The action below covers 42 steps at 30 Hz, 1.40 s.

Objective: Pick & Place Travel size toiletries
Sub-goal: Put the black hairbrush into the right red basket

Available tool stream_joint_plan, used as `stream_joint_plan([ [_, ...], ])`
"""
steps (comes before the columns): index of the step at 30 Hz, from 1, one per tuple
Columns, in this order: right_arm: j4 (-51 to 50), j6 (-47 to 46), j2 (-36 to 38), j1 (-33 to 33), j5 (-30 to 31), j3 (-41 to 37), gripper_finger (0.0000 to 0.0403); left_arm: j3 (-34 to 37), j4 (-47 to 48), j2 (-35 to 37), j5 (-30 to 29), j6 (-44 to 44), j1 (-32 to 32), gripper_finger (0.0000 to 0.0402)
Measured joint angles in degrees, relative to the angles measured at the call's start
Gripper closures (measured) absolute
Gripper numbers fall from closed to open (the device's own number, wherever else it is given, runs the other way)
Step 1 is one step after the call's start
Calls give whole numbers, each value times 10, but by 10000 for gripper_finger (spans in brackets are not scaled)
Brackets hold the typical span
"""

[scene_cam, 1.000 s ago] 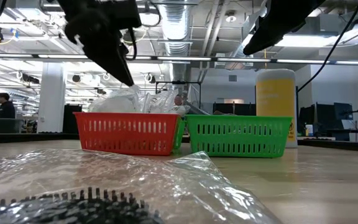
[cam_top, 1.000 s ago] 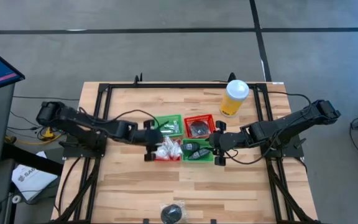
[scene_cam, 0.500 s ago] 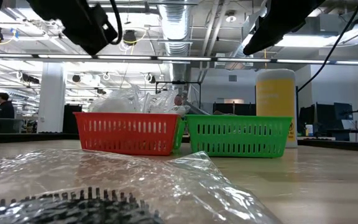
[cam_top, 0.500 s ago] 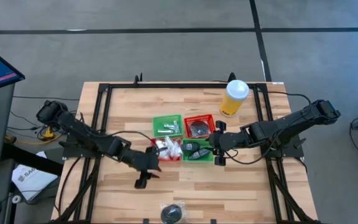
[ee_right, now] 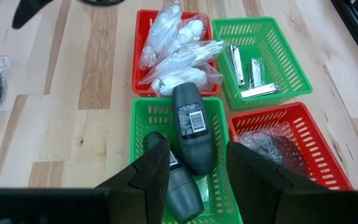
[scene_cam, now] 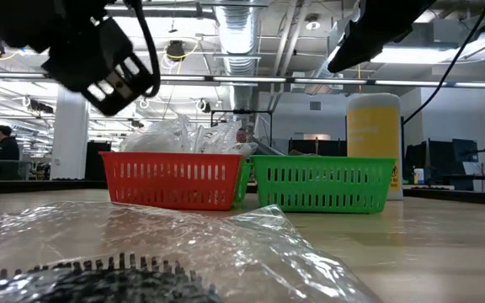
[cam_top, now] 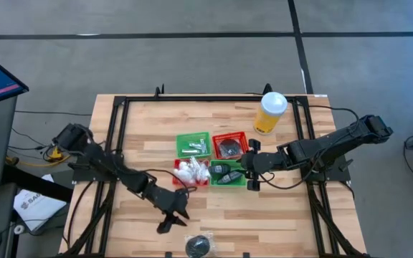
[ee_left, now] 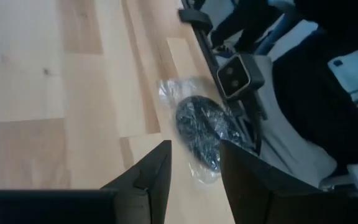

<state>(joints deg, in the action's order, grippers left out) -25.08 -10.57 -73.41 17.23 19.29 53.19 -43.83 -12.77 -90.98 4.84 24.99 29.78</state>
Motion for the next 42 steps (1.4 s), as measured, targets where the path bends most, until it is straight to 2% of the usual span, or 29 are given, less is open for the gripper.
stream_joint_plan([
  [15,0,0,0,0,0,0,255,-1,-88,-92,0,38,8,275],
  [20,0,0,0,0,0,0,255,-19,-100,-120,1,49,11,275],
  [26,0,0,0,0,0,0,255,-50,-107,-154,32,55,11,275],
  [42,0,0,0,0,-13,0,255,-94,-107,-217,36,74,24,275],
])
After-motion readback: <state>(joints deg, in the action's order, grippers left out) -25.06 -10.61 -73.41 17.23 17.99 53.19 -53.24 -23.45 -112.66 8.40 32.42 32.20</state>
